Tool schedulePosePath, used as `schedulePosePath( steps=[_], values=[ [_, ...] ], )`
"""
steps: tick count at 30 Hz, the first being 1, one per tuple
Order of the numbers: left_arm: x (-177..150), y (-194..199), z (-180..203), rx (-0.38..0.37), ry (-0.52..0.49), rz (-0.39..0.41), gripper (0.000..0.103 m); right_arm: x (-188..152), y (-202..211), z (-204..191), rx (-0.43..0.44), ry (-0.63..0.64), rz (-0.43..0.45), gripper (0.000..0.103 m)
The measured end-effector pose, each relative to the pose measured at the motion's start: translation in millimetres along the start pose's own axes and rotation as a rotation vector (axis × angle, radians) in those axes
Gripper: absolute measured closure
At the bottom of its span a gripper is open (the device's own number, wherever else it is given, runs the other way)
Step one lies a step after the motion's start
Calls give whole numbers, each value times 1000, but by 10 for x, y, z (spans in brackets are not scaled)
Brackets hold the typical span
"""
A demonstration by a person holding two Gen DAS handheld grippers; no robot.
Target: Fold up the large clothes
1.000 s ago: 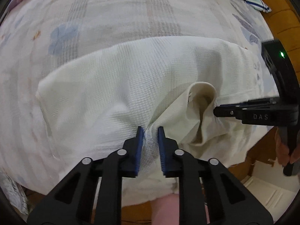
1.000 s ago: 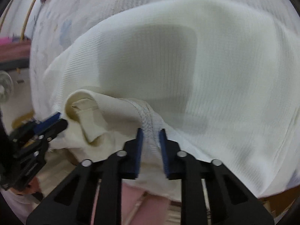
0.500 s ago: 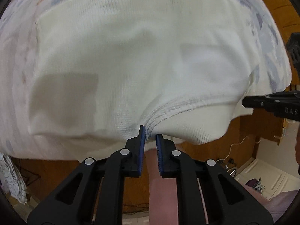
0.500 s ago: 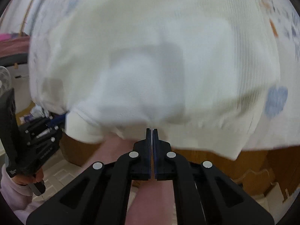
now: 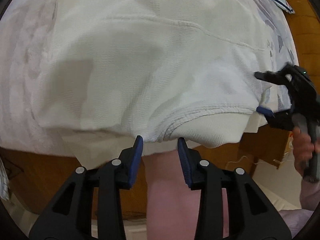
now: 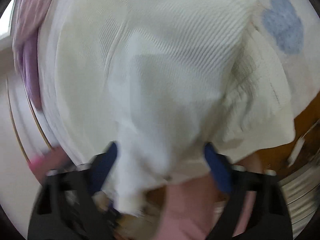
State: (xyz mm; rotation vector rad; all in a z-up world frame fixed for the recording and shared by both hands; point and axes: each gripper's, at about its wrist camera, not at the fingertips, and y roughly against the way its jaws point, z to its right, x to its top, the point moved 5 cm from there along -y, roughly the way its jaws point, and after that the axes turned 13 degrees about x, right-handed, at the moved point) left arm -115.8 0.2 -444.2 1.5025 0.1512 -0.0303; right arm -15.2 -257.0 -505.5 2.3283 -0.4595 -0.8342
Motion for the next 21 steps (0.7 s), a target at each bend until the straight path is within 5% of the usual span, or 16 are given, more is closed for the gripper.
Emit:
schedulePosePath(
  steps=[1, 4, 13, 15, 16, 17, 18, 21],
  values=[
    [-27, 37, -38, -12, 13, 1, 65, 36, -1, 10, -38, -11, 22, 98],
    [-109, 109, -242, 33, 85, 5, 46, -20, 64, -73, -103, 6, 45, 97],
    [-89, -87, -973, 24, 473, -36, 46, -283, 25, 267, -235, -3, 47, 94],
    [-43, -170, -1110, 24, 539, -31, 46, -188, 139, 464, -252, -81, 24, 72],
    [-6, -211, -1171, 4, 579, -21, 55, -223, 179, 520, -249, -113, 23, 65],
    [27, -239, -1227, -9, 617, -14, 69, -250, 152, 492, -224, -133, 40, 54],
    [22, -251, -1298, 3, 634, -23, 93, -194, 251, 447, -166, -134, 88, 44],
    [48, -280, -1352, 22, 623, -44, 98, 13, 545, 359, -122, -128, 206, 33]
  ],
)
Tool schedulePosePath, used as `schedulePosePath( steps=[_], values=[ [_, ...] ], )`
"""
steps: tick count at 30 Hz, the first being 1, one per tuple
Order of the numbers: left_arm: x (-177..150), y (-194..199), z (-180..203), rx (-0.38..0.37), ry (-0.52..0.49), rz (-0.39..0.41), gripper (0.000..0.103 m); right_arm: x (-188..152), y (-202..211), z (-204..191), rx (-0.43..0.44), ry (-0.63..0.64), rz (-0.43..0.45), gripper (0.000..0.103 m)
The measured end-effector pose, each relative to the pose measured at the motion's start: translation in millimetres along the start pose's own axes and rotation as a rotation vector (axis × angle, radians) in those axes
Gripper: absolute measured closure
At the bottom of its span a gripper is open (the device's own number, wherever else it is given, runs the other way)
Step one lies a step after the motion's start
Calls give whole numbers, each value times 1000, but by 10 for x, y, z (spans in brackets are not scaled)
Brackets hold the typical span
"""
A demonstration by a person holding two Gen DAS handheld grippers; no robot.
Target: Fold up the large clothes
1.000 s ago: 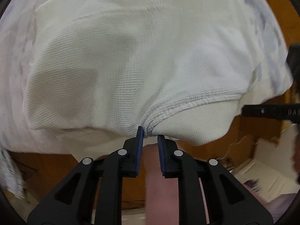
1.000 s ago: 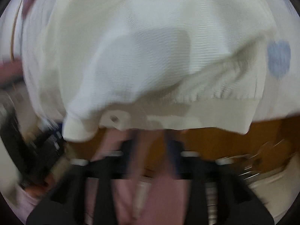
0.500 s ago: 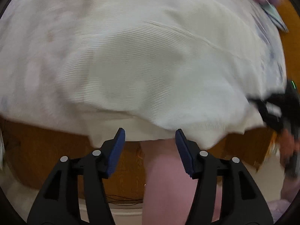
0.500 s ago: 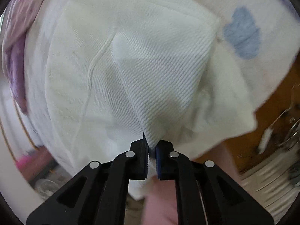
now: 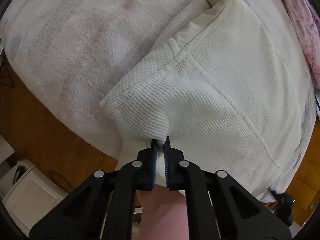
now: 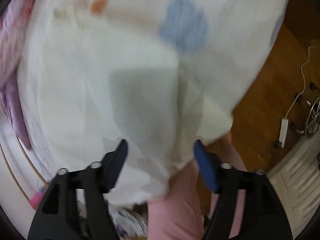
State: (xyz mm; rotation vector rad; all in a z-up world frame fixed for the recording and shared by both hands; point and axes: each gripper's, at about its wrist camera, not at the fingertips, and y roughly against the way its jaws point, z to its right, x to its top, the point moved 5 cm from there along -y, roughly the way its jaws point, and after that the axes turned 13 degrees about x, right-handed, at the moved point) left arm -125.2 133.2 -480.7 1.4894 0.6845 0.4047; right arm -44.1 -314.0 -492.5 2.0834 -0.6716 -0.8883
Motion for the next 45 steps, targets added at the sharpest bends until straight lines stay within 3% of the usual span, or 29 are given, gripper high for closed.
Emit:
schedulePosePath(
  steps=[2, 3, 4, 5, 6, 8, 11, 13, 15, 16, 17, 18, 20, 22, 23, 26, 30, 34, 35, 37, 38, 40, 41, 45],
  values=[
    [-24, 48, -13, 31, -68, 26, 98, 189, 48, -32, 21, -11, 61, 35],
    [-36, 74, -7, 46, -92, 32, 99, 274, 15, -46, 51, -25, 77, 63],
    [-62, 107, 40, 66, -120, 40, 99, 305, -36, -30, 87, -40, 76, 83],
    [-92, 139, 130, 86, -142, 51, 99, 332, -108, -41, 92, -62, 41, 91],
    [-108, 194, 130, 103, -160, 68, 99, 330, -116, -59, 75, -57, 33, 95],
    [-150, 227, 131, 111, -167, 70, 99, 306, -26, -105, 46, -15, 42, 96],
    [-149, 156, 138, 152, -178, 58, 100, 222, 91, -48, 50, -54, 36, 96],
    [-155, 72, 159, 172, -193, 49, 99, 213, 52, 32, 3, -31, 36, 95],
    [-142, 22, 231, 177, -207, 38, 96, 169, -83, 46, -2, -43, 26, 91],
    [-127, 30, 258, 192, -225, 23, 90, 171, -119, 42, -34, -47, 12, 82],
    [-107, 72, 273, 210, -239, 11, 84, 198, -150, 12, -85, -46, -15, 63],
    [-78, 148, 275, 232, -251, 9, 71, 195, -137, 0, -113, -39, -38, 50],
    [83, 349, 212, 245, -267, 39, 63, 168, -29, -174, -54, -28, -34, 42],
    [235, 585, 193, 248, -266, 74, 40, 174, 126, -347, -32, -30, -14, 30],
    [327, 682, 196, 241, -258, 93, 40, 174, 179, -428, -35, -22, 0, 26],
    [656, 879, 343, 202, -233, 148, 40, 231, 418, -639, -18, 64, 43, 21],
    [1188, 950, 600, 134, -215, 187, 40, 533, 325, -1029, -44, 207, 27, 21],
    [1634, 539, 852, 70, -138, 178, 42, 767, -141, -1426, -96, 315, 9, 21],
    [1691, 472, 903, 70, -127, 170, 46, 872, -287, -1508, -120, 328, -3, 21],
    [1809, 373, 1034, 14, -99, 138, 77, 980, -482, -1606, -135, 326, -27, 21],
    [1849, 359, 1072, -2, -78, 140, 80, 1023, -590, -1676, -109, 320, -45, 21],
    [1883, 372, 1121, -12, -85, 167, 90, 1075, -710, -1811, -27, 333, -56, 40],
    [1885, 396, 1135, -17, -91, 179, 92, 1110, -755, -1840, -80, 346, -31, 75],
    [1932, 772, 1158, -63, -103, 284, 94, 1052, -733, -2013, -109, 391, 8, 85]
  ],
)
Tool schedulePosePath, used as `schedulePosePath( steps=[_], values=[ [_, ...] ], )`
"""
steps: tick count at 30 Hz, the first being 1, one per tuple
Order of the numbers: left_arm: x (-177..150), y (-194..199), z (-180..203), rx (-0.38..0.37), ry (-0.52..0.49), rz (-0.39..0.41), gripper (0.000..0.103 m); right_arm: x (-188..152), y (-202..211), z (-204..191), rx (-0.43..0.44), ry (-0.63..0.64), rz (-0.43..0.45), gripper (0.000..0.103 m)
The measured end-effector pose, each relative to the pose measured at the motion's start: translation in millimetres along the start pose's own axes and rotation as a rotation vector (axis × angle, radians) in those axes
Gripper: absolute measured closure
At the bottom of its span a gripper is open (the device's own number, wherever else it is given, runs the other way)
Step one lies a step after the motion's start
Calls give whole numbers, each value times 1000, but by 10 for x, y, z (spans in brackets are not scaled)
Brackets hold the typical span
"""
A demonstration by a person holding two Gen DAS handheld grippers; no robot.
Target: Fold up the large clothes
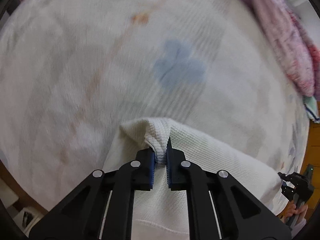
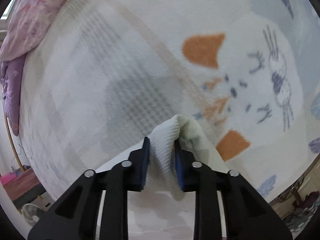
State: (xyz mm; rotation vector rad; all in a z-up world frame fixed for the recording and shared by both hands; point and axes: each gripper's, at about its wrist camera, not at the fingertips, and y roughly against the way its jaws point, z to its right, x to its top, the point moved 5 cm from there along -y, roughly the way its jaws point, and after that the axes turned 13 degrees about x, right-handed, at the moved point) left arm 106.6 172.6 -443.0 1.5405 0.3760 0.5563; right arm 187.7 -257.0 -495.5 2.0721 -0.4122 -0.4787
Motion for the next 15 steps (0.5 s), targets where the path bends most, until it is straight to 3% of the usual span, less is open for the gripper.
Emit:
schedulePosePath(
  steps=[3, 7, 11, 15],
  values=[
    [182, 255, 159, 5, -27, 51, 94, -54, 207, -209, 2, 56, 66, 89],
    [263, 469, 307, -19, -30, 83, 94, -10, 420, -273, 54, 30, 140, 92],
    [515, 751, 566, -60, -71, 171, 94, 217, 620, -487, 82, 72, 192, 92],
    [993, 736, 772, -73, -103, 193, 94, 598, 703, -791, 111, 80, 234, 92]
  ],
)
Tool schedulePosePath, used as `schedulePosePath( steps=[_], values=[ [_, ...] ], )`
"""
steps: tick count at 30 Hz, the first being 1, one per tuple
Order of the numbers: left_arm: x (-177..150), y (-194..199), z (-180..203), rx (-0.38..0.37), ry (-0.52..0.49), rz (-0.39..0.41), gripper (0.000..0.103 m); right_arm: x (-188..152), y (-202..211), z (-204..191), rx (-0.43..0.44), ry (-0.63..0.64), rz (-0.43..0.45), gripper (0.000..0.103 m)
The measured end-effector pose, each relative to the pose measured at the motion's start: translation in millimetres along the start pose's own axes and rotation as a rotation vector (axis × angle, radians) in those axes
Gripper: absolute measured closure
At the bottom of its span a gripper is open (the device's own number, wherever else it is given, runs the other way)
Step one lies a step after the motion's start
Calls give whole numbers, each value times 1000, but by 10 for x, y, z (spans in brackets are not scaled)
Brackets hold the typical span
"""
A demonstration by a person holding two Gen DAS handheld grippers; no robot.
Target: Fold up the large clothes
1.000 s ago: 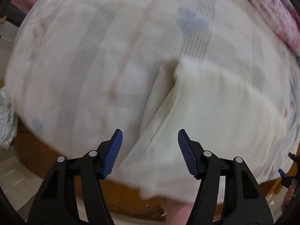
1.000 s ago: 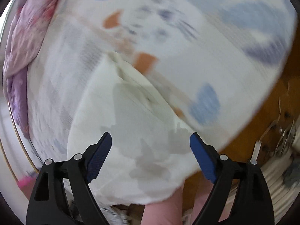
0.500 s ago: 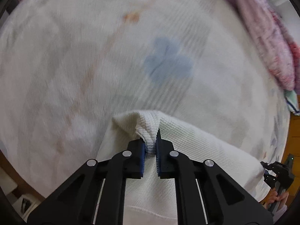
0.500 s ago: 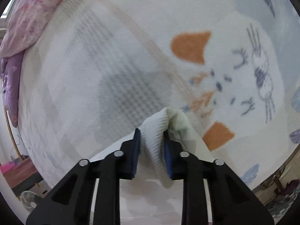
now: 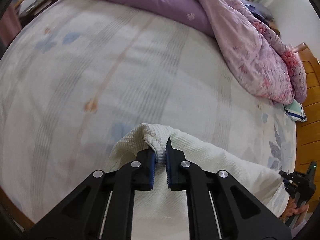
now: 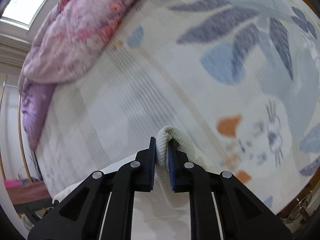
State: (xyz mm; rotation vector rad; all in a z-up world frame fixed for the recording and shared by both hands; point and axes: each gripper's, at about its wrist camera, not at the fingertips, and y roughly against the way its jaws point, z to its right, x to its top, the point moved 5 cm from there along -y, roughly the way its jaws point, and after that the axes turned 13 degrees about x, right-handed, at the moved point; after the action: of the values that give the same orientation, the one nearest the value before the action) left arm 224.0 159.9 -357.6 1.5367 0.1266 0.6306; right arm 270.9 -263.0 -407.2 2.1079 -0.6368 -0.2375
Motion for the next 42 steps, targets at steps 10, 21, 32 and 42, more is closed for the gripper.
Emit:
schedulePosePath(
  steps=[10, 21, 32, 42],
  values=[
    [212, -962, 93, 66, -15, -56, 94, 385, -764, -28, -116, 74, -27, 92],
    [92, -824, -23, 191, -156, -66, 24, 368, -485, -68, -194, 57, -39, 15],
    [-1000, -209, -436, 109, -25, -250, 20, -788, 191, 393, -253, -1, -142, 12],
    [-1754, -676, -605, 74, 162, -415, 70, -1538, -92, 1064, -157, -269, -203, 19]
  ],
)
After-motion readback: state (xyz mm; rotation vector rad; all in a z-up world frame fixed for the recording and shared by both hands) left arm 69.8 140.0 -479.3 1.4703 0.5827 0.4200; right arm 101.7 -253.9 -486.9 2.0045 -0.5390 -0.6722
